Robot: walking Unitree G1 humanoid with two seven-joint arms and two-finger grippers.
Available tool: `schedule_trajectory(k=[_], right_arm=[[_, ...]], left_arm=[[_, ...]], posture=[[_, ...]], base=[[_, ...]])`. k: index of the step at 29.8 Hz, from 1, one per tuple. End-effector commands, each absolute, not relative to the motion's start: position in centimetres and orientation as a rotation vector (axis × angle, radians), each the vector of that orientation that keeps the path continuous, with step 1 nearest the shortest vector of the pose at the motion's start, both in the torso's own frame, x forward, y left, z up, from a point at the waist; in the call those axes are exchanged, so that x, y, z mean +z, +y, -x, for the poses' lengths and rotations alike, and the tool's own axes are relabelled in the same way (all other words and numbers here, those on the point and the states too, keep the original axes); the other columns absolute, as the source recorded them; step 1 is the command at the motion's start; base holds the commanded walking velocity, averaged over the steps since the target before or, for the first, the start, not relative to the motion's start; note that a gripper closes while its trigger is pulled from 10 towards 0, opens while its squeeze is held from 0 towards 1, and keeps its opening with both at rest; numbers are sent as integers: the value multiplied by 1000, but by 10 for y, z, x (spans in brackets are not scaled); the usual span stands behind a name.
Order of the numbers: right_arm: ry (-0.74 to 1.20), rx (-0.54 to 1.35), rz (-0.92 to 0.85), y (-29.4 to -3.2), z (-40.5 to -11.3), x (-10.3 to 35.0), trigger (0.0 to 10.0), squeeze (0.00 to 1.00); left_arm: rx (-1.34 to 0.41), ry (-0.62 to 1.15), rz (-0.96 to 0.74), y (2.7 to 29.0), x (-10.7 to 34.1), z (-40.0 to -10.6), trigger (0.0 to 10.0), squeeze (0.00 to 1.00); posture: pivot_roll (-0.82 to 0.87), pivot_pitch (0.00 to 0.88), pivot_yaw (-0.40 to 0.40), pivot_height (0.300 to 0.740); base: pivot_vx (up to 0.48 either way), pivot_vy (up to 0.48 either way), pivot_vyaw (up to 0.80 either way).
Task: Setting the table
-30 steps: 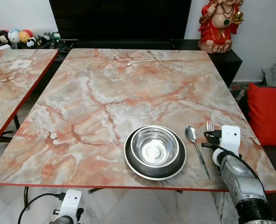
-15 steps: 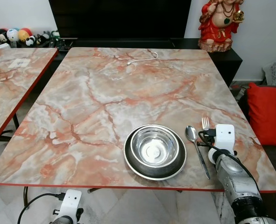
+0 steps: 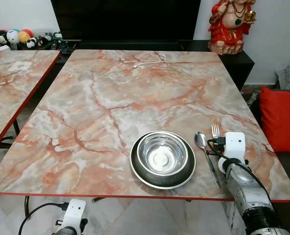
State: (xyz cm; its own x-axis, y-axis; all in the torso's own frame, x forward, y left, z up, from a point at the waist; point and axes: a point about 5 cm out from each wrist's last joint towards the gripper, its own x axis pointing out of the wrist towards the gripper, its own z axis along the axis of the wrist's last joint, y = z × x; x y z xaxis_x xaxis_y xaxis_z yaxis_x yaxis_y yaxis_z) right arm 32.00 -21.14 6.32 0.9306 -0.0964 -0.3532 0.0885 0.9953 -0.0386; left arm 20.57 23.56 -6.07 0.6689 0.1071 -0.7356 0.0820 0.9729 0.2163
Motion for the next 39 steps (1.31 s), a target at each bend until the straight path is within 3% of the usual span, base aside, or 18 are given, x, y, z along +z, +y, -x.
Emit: schedule_trajectory(k=[1,39], right_arm=[[354,-96,28,-213,-321,65,10000,0],[409,-94,25,-210,-316,52,10000,0]], left_arm=[[10,861,-245,237,-63,-202,10000,0],[14,869,-246,238,-64,-200,10000,0]], posture=[[42,7,-8,740],[45,32,-7,740]], base=[[0,0,0],[0,0,0]])
